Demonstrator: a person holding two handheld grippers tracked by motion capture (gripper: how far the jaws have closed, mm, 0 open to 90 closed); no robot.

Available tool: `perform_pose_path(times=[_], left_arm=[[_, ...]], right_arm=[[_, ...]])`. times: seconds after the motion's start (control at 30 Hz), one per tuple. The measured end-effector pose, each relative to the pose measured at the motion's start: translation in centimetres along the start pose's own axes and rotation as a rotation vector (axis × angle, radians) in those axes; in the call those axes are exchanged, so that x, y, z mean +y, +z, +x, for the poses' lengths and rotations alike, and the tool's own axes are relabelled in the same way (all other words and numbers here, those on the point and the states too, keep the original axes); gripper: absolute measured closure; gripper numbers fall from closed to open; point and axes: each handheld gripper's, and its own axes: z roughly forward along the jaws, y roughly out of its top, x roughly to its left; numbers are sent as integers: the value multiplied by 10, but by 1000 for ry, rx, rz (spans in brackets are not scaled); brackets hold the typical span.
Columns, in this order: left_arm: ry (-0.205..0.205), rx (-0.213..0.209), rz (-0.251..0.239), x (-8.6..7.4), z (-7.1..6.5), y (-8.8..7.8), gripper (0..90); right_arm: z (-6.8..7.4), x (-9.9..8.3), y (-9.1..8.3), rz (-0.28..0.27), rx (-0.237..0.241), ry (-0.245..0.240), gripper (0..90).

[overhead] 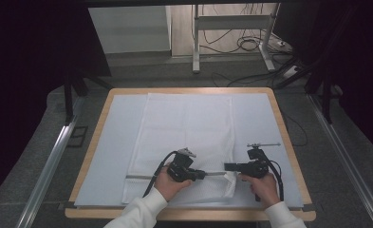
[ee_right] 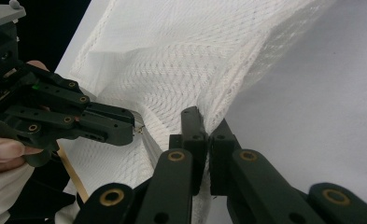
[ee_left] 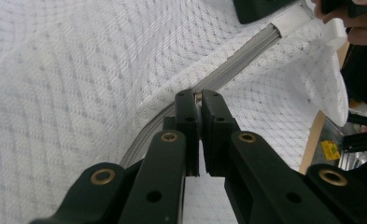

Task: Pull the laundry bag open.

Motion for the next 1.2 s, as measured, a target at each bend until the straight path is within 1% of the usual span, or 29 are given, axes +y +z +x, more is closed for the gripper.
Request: perform_pose_path(times=[0.3, 0.5, 0.9, 1.2], left_arm=[[-6, 0, 0, -2, 3, -3, 871], [-7, 11, 1, -4, 5, -5, 871], [-18, 7, 2, -8, 9, -8, 871], [-25, 8, 0, -12, 13, -14, 871]], right_arm=[[-1, 0, -1, 0, 1, 0, 878], [-1, 0, -1, 0, 0, 0, 878], [-1, -1, -2, 2, 0, -1, 878], [0, -1, -2, 1, 2, -2, 877]])
